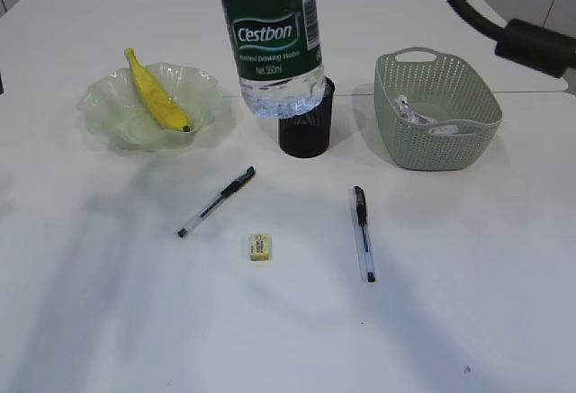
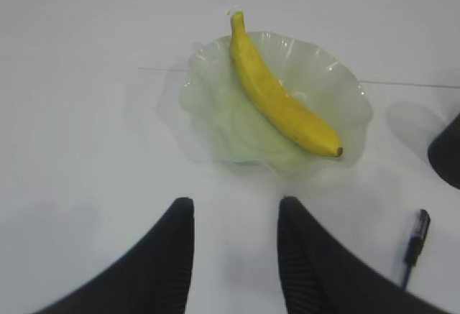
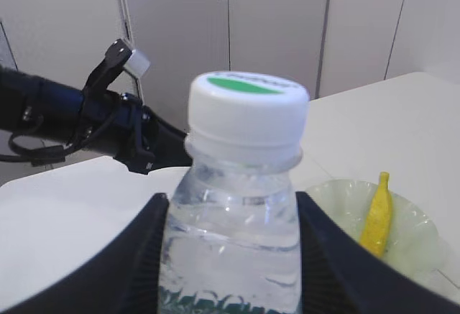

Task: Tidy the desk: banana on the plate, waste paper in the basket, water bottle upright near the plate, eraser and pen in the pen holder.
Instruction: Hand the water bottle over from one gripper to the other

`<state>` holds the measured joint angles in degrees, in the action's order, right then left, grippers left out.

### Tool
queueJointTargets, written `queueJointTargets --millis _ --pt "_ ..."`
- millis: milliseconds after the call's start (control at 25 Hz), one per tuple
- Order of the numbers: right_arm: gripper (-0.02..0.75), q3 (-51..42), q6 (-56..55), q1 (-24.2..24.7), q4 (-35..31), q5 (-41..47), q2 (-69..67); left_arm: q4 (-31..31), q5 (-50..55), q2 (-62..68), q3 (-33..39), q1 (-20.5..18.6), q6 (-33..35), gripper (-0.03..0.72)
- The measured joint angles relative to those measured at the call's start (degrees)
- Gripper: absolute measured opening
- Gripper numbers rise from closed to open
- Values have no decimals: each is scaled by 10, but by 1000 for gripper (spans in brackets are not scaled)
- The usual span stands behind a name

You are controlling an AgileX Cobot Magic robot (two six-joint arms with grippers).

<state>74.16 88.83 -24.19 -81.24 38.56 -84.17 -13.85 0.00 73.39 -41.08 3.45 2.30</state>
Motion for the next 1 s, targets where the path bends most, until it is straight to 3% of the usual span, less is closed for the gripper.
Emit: queueJointTargets --millis 240,400,520,800,1000 --pt "345 0 0 0 -1 -3 0 31 -166 0 69 56 0 276" --pt "344 0 0 0 -1 -5 0 88 -213 1 73 95 -16 286" --pt "344 0 0 0 -2 -9 0 164 -251 2 73 113 -102 287" --pt "344 0 1 0 -4 -20 0 451 -386 2 73 125 -367 345" --pt "344 0 2 0 -5 -21 0 580 -481 2 73 126 -443 441"
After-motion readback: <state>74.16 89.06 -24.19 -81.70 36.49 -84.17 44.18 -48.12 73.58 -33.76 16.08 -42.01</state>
